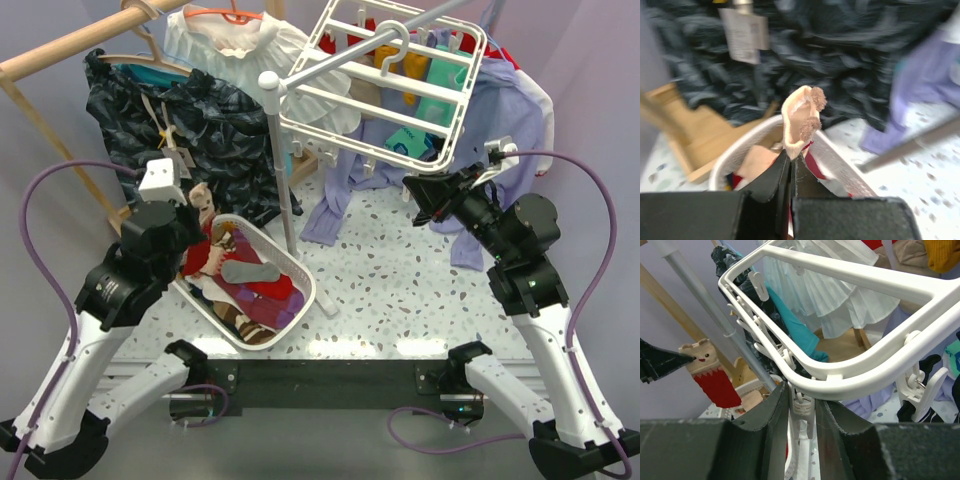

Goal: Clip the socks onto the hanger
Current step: Pick up the sock from the bin, then clamp the sock onto the hanger.

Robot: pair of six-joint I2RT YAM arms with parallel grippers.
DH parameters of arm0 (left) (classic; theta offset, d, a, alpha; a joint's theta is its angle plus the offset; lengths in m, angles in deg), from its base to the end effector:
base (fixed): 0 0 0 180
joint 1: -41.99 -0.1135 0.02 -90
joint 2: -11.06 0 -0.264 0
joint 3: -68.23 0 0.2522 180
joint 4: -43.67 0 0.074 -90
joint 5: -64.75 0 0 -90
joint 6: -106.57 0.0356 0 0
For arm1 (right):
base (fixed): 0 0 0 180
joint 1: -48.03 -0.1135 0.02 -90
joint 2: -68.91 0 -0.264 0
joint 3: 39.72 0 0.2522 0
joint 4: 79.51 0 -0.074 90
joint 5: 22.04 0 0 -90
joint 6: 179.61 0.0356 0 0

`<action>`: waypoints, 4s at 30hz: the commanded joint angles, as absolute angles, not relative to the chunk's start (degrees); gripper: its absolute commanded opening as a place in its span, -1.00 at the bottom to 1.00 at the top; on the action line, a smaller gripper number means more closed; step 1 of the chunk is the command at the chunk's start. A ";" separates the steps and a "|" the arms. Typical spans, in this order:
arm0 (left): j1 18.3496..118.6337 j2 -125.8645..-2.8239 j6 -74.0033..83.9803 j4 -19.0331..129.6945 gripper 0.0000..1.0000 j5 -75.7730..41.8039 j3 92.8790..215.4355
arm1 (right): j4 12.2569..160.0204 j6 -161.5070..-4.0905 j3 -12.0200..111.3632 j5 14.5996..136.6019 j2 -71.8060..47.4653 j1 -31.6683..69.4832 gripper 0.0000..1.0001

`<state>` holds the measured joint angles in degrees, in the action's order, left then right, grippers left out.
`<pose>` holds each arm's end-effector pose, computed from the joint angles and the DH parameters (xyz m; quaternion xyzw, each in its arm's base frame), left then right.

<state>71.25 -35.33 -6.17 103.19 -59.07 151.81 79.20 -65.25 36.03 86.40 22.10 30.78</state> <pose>0.1271 -0.0485 0.4177 -0.1165 0.8027 -0.0164 0.5847 0.1560 0.0602 0.4424 -0.0801 0.6561 0.3625 0.6571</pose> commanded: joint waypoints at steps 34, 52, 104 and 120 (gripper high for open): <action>102.46 -54.58 16.30 35.22 -1.00 -26.66 136.74 | 83.48 -64.74 35.65 90.81 20.75 30.63 -0.84; 96.93 -66.63 15.88 28.87 -1.00 -13.65 147.20 | 88.23 -67.99 34.51 98.63 19.08 30.72 -0.83; 91.65 -69.18 0.14 37.22 -1.00 -7.58 153.97 | 88.23 -70.54 34.51 101.18 18.90 30.72 -0.84; 90.16 -69.27 -5.58 37.92 -1.00 -3.80 155.46 | 87.96 -71.33 34.33 101.71 19.25 30.63 -0.83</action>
<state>90.42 -69.91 -3.05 39.52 -6.13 152.42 88.91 -69.43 35.40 99.49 19.48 30.80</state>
